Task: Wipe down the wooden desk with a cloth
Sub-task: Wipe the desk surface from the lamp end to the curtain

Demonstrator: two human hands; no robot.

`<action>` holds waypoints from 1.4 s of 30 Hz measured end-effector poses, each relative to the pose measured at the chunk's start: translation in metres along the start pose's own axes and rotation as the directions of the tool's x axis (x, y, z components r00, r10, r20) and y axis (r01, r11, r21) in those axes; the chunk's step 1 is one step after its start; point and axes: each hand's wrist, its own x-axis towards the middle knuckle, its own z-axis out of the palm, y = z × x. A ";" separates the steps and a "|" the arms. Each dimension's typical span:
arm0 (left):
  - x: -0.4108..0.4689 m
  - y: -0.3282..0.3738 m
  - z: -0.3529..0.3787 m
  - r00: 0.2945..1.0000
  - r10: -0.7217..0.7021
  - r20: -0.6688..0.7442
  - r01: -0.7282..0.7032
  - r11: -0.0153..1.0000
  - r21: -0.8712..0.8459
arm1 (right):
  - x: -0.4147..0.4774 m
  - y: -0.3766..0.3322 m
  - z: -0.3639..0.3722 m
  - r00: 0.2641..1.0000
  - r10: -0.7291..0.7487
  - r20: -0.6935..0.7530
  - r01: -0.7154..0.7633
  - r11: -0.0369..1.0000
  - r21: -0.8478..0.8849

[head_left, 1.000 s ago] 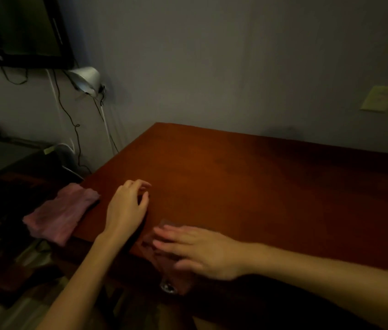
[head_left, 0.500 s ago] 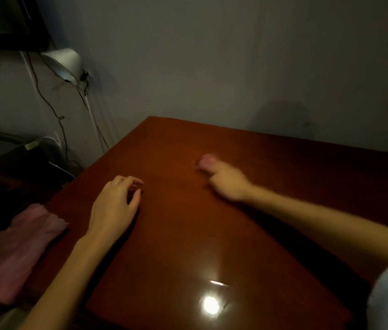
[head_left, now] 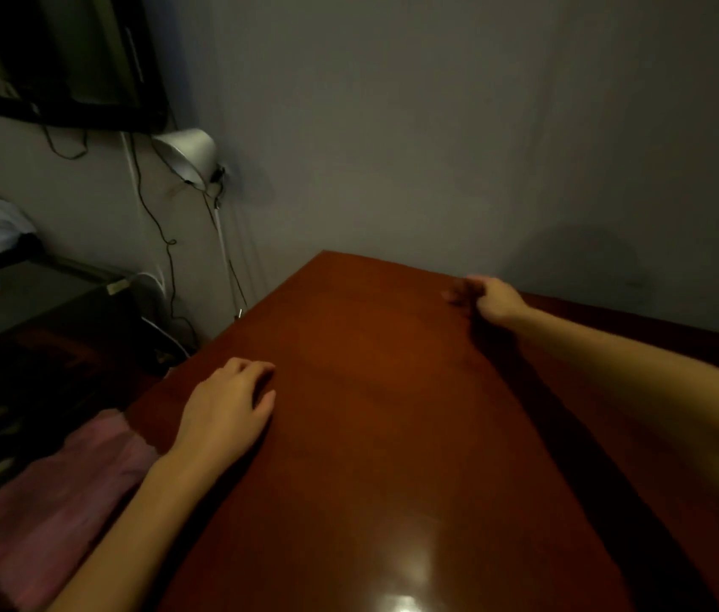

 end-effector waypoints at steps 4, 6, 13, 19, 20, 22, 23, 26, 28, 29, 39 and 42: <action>0.019 -0.008 -0.003 0.999 -0.039 -0.012 0.039 0.998 0.052 | 0.044 0.012 0.027 0.987 0.094 -0.127 -0.123 0.962 -0.246; 0.022 -0.018 -0.009 0.997 -0.066 -0.048 0.068 0.997 0.048 | 0.064 -0.023 0.046 0.999 -0.016 -0.052 0.007 0.985 -0.171; 0.007 -0.060 -0.038 0.974 -0.226 -0.025 0.227 0.966 0.124 | 0.063 -0.201 0.160 0.807 -0.487 0.335 0.574 0.782 -0.244; 0.012 -0.054 -0.022 0.964 -0.260 0.050 0.251 0.958 0.138 | -0.024 -0.254 0.193 0.489 -0.746 0.452 0.826 0.562 0.035; 0.020 -0.047 -0.016 0.973 -0.222 0.068 0.212 0.969 0.130 | -0.016 -0.241 0.185 0.524 -0.750 0.404 0.819 0.574 0.002; 0.037 -0.036 -0.005 0.983 -0.148 0.109 0.137 0.985 0.105 | 0.016 -0.197 0.164 0.737 -0.635 0.233 0.672 0.724 -0.154; 0.047 -0.032 -0.001 0.985 -0.123 0.121 0.112 0.989 0.097 | 0.037 -0.171 0.151 0.852 -0.505 0.137 0.523 0.822 -0.225; 0.082 -0.025 0.008 0.990 -0.042 0.136 0.034 0.997 0.062 | 0.090 -0.120 0.118 0.991 -0.131 0.001 0.126 0.951 -0.282; 0.103 -0.025 0.014 0.993 -0.002 0.122 -0.003 0.999 0.036 | 0.116 -0.118 0.115 1.000 -0.020 -0.009 0.017 0.962 -0.272; 0.109 -0.025 0.018 0.995 0.011 0.096 -0.015 0.999 0.034 | 0.127 -0.124 0.120 1.000 -0.009 -0.005 0.007 0.960 -0.279; 0.122 -0.027 0.026 0.998 0.020 0.062 -0.028 0.992 0.124 | 0.150 -0.201 0.178 0.934 -0.300 0.196 0.352 0.869 -0.348; 0.112 -0.029 0.005 0.992 0.006 0.123 -0.022 0.991 0.130 | 0.121 -0.194 0.174 0.890 -0.386 0.243 0.449 0.834 -0.319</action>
